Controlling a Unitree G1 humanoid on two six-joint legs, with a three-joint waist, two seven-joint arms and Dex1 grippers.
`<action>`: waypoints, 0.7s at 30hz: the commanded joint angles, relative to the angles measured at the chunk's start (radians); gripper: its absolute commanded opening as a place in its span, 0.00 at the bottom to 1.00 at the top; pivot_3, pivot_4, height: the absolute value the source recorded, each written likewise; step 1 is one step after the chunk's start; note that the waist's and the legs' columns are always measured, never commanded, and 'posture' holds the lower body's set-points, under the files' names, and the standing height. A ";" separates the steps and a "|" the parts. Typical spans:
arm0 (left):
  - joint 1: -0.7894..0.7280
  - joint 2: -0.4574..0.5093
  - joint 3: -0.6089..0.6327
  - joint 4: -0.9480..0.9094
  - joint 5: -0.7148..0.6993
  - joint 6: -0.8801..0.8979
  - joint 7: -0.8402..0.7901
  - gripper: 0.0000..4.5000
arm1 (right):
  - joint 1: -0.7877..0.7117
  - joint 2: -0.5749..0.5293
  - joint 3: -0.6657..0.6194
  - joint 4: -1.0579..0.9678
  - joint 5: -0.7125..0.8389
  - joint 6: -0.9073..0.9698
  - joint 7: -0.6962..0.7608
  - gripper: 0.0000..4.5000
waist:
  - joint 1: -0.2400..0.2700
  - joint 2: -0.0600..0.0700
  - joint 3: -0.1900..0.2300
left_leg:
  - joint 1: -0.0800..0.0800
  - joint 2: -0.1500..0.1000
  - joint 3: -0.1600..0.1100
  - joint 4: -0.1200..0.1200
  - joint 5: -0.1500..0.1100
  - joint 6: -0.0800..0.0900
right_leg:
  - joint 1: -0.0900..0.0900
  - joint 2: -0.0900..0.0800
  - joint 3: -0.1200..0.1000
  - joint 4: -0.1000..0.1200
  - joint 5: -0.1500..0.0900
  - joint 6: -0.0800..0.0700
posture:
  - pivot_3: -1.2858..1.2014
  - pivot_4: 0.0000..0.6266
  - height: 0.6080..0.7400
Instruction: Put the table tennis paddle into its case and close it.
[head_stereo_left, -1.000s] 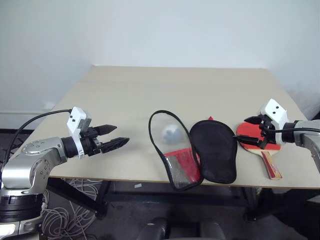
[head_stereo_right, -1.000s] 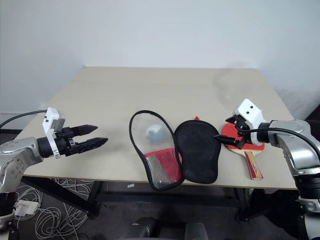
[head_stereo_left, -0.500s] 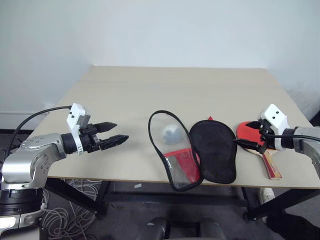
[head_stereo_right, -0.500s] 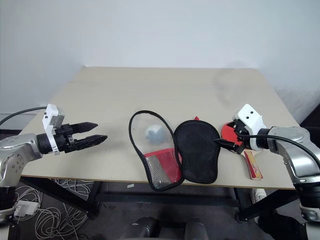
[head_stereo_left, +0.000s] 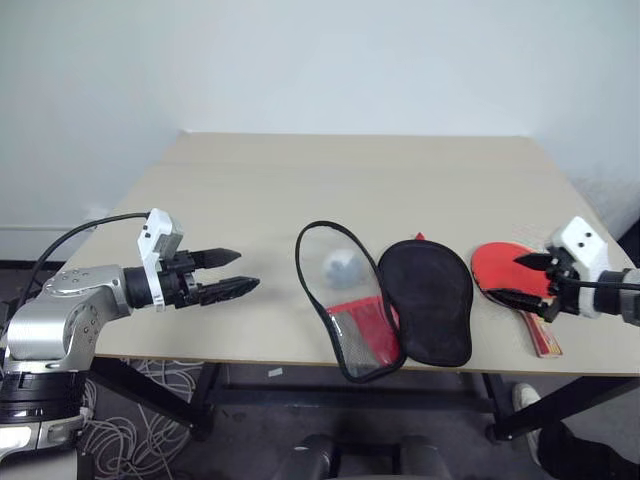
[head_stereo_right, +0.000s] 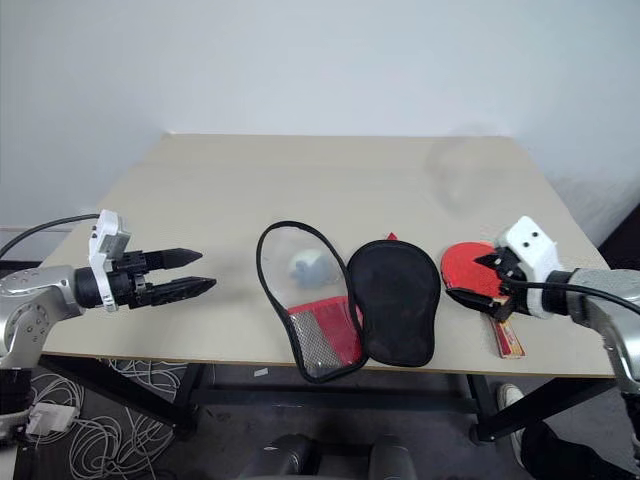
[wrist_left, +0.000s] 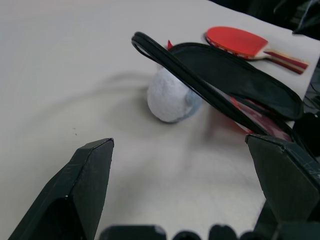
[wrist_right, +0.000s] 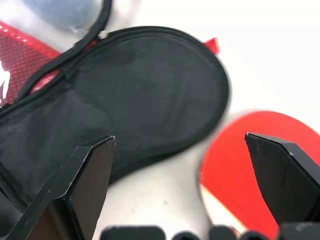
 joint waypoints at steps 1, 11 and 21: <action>-0.051 0.020 -0.009 0.038 0.027 -0.049 -0.027 0.99 | 0.022 -0.017 -0.059 -0.045 0.011 0.015 -0.016 1.00 | 0.000 0.000 0.000 | 0.000 0.000 0.001 0.000 0.000 0.000 | 0.000 0.000 0.000 0.000 0.000 0.000 | 0.52 0.00 0.68; -0.074 0.022 -0.039 0.048 0.037 -0.041 -0.053 0.99 | 0.148 0.099 -0.068 -0.064 -0.043 0.158 -0.248 1.00 | 0.001 -0.001 0.000 | 0.000 0.001 0.002 0.001 -0.001 0.001 | -0.001 -0.001 0.001 0.000 0.000 0.000 | 0.52 0.00 0.68; -0.095 0.027 -0.041 0.049 0.046 -0.018 -0.057 0.99 | 0.109 0.222 -0.038 0.112 -0.112 0.204 -0.432 1.00 | 0.000 -0.001 0.000 | 0.000 0.002 0.002 0.002 -0.001 0.001 | 0.000 0.000 0.001 0.000 0.001 0.001 | 0.52 0.00 0.68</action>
